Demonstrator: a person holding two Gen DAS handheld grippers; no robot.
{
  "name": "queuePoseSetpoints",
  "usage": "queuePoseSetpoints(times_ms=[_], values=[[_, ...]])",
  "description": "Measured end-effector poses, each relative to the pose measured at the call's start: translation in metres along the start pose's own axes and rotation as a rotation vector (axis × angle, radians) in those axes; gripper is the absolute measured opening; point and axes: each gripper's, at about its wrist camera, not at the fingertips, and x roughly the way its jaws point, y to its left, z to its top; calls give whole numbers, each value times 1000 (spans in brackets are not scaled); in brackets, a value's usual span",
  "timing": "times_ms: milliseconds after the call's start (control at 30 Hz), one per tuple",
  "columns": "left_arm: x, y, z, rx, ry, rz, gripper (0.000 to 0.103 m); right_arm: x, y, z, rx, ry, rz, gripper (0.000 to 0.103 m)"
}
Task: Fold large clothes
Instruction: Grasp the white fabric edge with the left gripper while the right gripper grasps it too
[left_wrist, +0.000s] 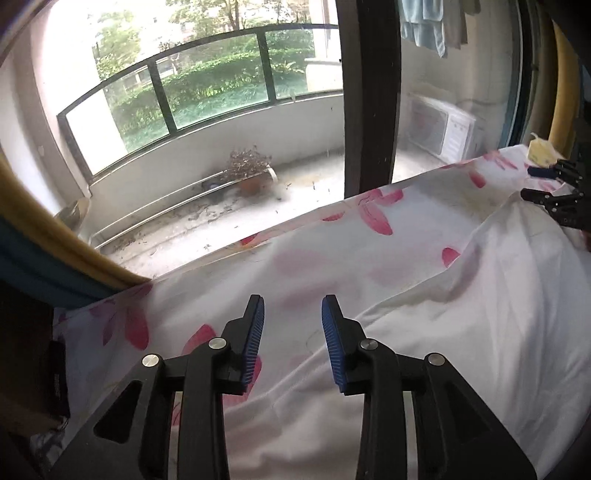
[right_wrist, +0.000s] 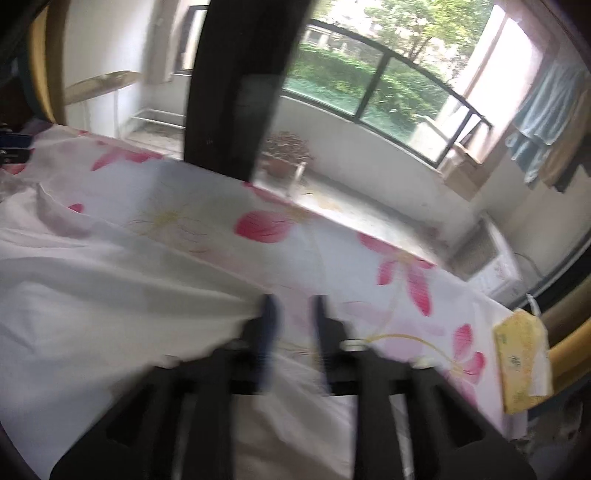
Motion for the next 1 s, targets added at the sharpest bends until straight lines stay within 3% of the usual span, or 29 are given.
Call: queuePoseSetpoints(times_ms=[200,300,600,800,933,1000], values=[[-24,8,-27,-4,18,35,35,-27,-27,-2,54,-42,-44,62],[-36,17,-46,-66,30,60,45,-39,-38,-15,80,-31,-54,62],[-80,36,-102,-235,35,78,45,-68,-66,-71,207,35,-37,62],[-98,25,-127,-315,55,57,45,-89,-71,-108,285,72,25,62],[-105,7,-143,-328,45,28,45,-91,-61,-139,338,114,125,62],[-100,4,-152,-350,57,9,45,-92,-54,-145,326,94,140,61]])
